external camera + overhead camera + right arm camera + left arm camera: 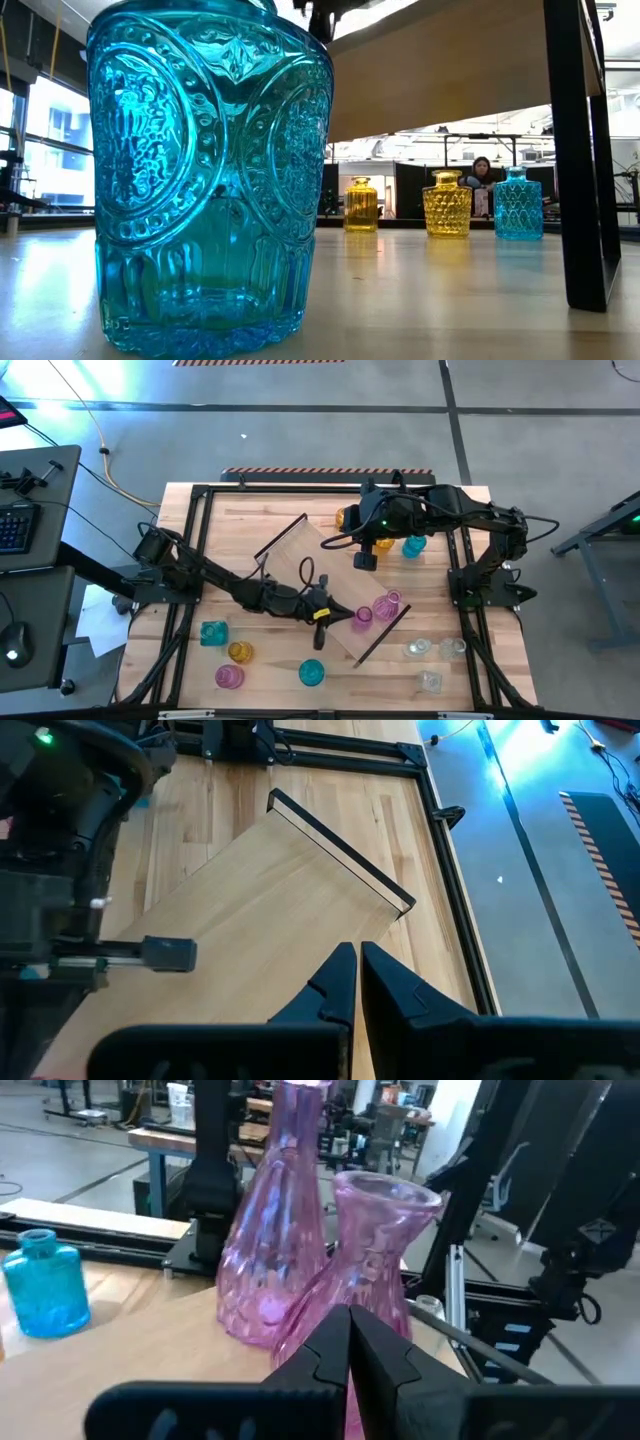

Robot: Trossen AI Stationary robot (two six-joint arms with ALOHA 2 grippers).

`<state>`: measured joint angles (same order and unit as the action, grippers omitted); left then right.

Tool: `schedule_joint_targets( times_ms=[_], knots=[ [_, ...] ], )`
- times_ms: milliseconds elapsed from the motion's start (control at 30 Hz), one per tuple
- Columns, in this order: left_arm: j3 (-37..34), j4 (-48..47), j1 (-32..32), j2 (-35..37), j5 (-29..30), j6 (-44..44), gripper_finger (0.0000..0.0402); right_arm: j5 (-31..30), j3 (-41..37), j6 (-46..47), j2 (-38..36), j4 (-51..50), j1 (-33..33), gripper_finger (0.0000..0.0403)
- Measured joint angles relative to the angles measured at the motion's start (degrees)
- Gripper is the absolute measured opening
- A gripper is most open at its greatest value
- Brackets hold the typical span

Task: Sort vases onto shelf
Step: Put the top pink flower vase on the shelf aligned with the other pink flower vase

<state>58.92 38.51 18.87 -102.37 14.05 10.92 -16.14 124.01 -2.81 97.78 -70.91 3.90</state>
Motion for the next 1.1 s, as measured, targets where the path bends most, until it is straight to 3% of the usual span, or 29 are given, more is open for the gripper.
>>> schedule_joint_targets(
  times_ms=[200,500,1100],
  knots=[
    [1.0,-1.3,0.0,0.0,-1.9,-0.1,0.0000,0.0,0.0,0.0,0.0,0.0,0.0,0.0000],
    [1.1,-10.1,0.0,0.0,2.4,3.7,0.0000,0.0,0.0,0.0,0.0,0.0,0.0,0.0000],
    [1.1,-8.7,-0.1,0.0,5.9,2.4,0.0000,0.0,0.0,-0.1,0.0,0.0,0.0,0.0000]
  ],
)
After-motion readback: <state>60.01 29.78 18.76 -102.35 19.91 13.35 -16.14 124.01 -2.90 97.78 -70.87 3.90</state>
